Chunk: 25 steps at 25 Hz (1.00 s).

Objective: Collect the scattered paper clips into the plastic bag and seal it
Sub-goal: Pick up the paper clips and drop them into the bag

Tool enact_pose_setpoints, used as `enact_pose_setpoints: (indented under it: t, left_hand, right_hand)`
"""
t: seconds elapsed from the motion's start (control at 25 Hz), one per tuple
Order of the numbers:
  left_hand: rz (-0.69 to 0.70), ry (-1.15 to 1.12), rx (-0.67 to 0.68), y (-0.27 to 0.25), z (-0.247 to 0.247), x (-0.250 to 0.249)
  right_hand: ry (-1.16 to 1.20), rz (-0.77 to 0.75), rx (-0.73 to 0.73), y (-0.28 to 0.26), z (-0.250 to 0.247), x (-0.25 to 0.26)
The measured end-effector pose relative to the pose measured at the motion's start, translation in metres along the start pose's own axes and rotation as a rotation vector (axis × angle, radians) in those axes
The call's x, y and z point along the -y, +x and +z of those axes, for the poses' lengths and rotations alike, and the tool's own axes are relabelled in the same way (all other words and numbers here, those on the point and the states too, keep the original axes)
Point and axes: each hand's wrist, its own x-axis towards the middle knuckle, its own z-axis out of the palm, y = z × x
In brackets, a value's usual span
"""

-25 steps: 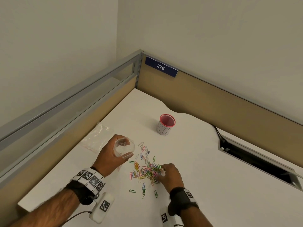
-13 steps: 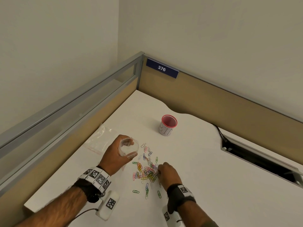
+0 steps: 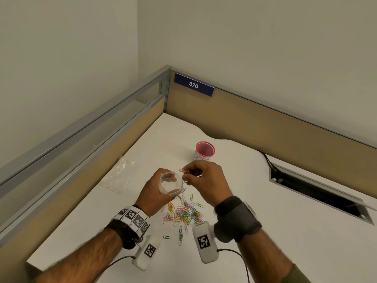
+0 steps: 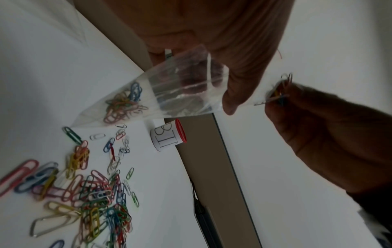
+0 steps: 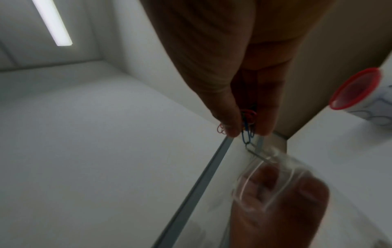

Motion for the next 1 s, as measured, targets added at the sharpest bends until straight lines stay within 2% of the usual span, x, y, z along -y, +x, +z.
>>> enact_pose_setpoints:
  t: [0.12, 0.28, 0.36, 0.48, 0.6, 0.64, 0.72, 0.8, 0.84, 0.92, 1.0]
  left_hand:
    - [-0.007, 0.001, 0.019, 0.002, 0.007, -0.005]
    - [0.001, 0.025, 0.016, 0.005, 0.013, -0.008]
    - [-0.006, -0.014, 0.012, 0.004, 0.011, -0.008]
    - [0.003, -0.054, -0.012, 0.000, 0.004, -0.008]
    - [0.005, -0.091, -0.011, -0.003, -0.006, -0.005]
    - [0.007, -0.085, -0.011, -0.003, -0.009, -0.004]
    - [0.013, -0.085, -0.021, -0.004, -0.016, -0.004]
    - [0.010, -0.102, -0.033, -0.004, -0.022, -0.004]
    - [0.009, -0.109, -0.039, -0.005, -0.025, -0.003]
    - [0.004, -0.122, -0.049, -0.005, -0.030, -0.001]
    - [-0.010, -0.129, -0.056, -0.004, -0.035, 0.003]
  right_hand:
    - [-0.175, -0.076, 0.067, 0.005, 0.018, 0.007]
    - [-0.333, -0.088, 0.165, 0.005, 0.028, 0.009]
    - [-0.283, -0.131, 0.093, 0.003, 0.021, 0.014]
    - [-0.158, -0.154, -0.094, 0.003, -0.002, 0.010]
    - [-0.154, 0.004, -0.137, 0.006, -0.012, -0.047]
    - [-0.234, 0.099, -0.097, 0.004, -0.008, -0.075]
    - [-0.432, 0.307, 0.071, -0.008, 0.007, -0.128]
    - [-0.505, 0.461, 0.239, -0.026, 0.027, -0.161]
    - [-0.530, 0.483, 0.300, -0.033, 0.037, -0.169]
    - [-0.594, 0.426, 0.383, -0.039, 0.055, -0.171]
    - [-0.629, 0.350, 0.395, -0.038, 0.067, -0.169]
